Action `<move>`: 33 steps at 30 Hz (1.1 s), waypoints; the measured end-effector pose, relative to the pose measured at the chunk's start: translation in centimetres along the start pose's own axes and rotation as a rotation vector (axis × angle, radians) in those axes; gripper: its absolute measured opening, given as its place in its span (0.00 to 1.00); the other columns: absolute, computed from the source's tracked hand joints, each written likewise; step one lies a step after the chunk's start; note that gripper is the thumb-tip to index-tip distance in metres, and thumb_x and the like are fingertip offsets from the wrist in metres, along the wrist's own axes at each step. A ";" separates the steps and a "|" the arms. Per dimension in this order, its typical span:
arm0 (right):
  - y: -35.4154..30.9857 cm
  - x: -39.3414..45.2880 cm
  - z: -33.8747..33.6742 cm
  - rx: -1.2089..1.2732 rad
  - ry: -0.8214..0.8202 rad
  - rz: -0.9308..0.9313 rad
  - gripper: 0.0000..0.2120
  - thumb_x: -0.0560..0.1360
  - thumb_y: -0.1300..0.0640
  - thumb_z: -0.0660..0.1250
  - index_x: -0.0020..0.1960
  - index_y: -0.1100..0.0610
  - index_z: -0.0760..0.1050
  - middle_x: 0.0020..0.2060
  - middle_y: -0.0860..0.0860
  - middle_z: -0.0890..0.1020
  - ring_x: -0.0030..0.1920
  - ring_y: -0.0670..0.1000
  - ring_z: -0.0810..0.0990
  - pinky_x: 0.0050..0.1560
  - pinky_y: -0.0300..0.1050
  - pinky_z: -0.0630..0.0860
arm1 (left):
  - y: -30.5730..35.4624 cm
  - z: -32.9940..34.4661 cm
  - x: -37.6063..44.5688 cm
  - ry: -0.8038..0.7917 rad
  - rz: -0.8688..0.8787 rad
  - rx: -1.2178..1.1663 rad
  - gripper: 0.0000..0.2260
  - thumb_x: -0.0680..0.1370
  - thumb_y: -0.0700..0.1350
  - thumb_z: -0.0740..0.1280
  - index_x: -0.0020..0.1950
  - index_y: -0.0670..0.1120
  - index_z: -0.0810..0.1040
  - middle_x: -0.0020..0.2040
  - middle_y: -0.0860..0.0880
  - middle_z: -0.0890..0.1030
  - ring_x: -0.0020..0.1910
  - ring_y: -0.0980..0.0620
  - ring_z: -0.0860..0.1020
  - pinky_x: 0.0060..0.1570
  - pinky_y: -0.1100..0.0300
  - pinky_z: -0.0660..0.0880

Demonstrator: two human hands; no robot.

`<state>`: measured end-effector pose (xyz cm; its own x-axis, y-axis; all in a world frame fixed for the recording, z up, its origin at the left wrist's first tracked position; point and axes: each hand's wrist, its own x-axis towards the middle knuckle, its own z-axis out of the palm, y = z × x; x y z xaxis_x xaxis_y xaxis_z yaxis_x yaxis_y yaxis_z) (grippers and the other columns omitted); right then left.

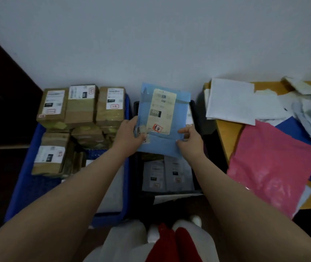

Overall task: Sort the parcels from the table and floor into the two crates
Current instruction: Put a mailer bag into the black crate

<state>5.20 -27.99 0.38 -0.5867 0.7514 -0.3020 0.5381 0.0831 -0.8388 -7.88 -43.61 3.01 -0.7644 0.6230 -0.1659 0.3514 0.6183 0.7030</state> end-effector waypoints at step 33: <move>22.8 4.7 10.6 -0.516 -0.674 0.332 0.30 0.73 0.49 0.72 0.69 0.61 0.68 0.65 0.57 0.70 0.62 0.54 0.72 0.64 0.44 0.71 | -14.3 22.7 1.8 -0.714 -0.269 0.653 0.14 0.82 0.39 0.57 0.68 0.38 0.71 0.65 0.39 0.75 0.63 0.41 0.74 0.59 0.56 0.72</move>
<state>8.31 -29.46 -25.01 -0.4952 0.2603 -0.8289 0.8515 0.3348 -0.4035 -2.01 -40.46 -23.05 -0.4345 0.4326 -0.7900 0.6060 0.7893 0.0989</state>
